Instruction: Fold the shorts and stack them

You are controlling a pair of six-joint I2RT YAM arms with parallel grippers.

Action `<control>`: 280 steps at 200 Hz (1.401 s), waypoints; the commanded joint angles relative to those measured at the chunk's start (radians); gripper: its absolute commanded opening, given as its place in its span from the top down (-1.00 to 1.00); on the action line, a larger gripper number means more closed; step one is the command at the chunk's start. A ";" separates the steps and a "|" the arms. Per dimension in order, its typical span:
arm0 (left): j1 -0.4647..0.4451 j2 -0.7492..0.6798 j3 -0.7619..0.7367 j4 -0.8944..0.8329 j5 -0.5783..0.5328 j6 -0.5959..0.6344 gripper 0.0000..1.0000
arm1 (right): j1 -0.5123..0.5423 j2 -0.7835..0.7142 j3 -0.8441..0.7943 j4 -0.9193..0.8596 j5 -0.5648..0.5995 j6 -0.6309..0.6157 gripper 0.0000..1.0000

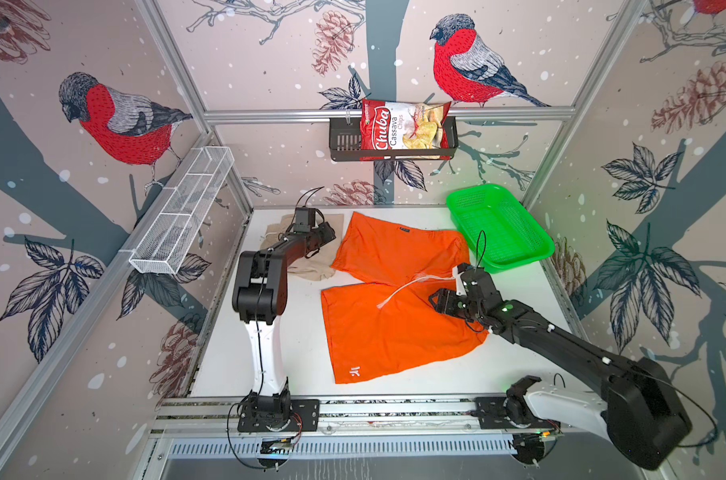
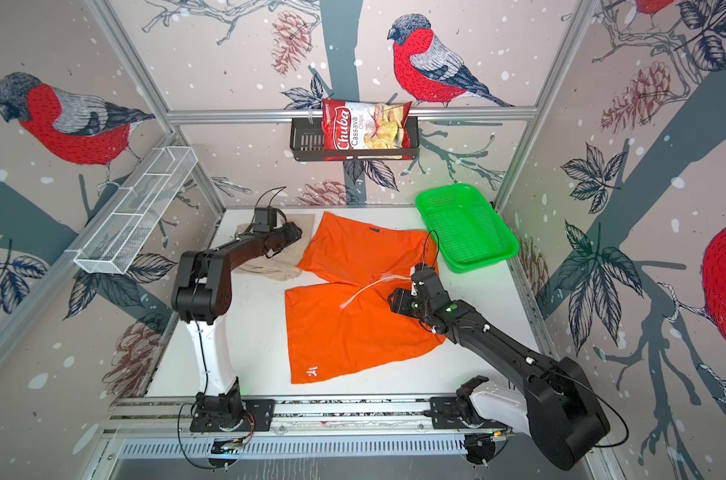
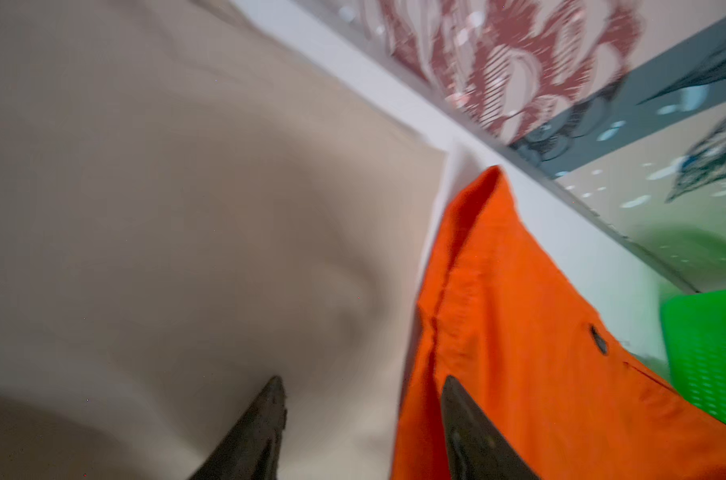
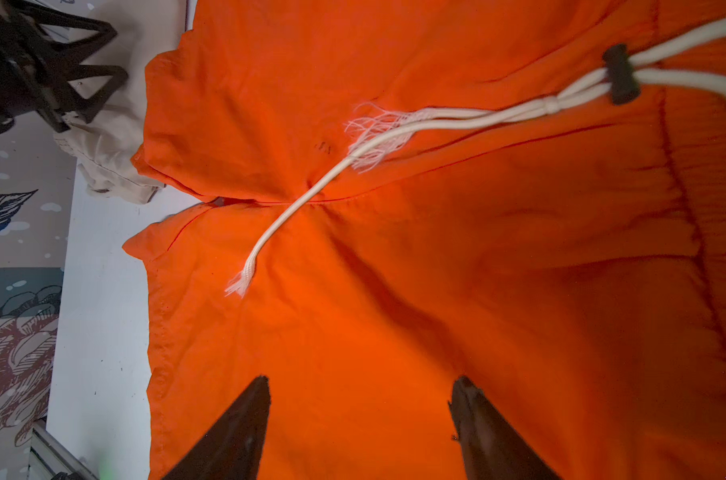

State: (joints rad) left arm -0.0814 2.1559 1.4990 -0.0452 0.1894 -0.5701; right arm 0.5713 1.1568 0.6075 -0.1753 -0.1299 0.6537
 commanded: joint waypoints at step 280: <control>-0.107 -0.321 -0.496 0.120 0.208 -0.050 0.11 | -0.159 0.746 0.662 0.032 0.089 -0.302 -0.41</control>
State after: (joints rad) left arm -0.1864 1.8023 1.0069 -0.0067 0.3946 -0.5938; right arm 0.4114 1.8534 1.2240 -0.1242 -0.0719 0.3912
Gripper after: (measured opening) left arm 0.456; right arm 0.705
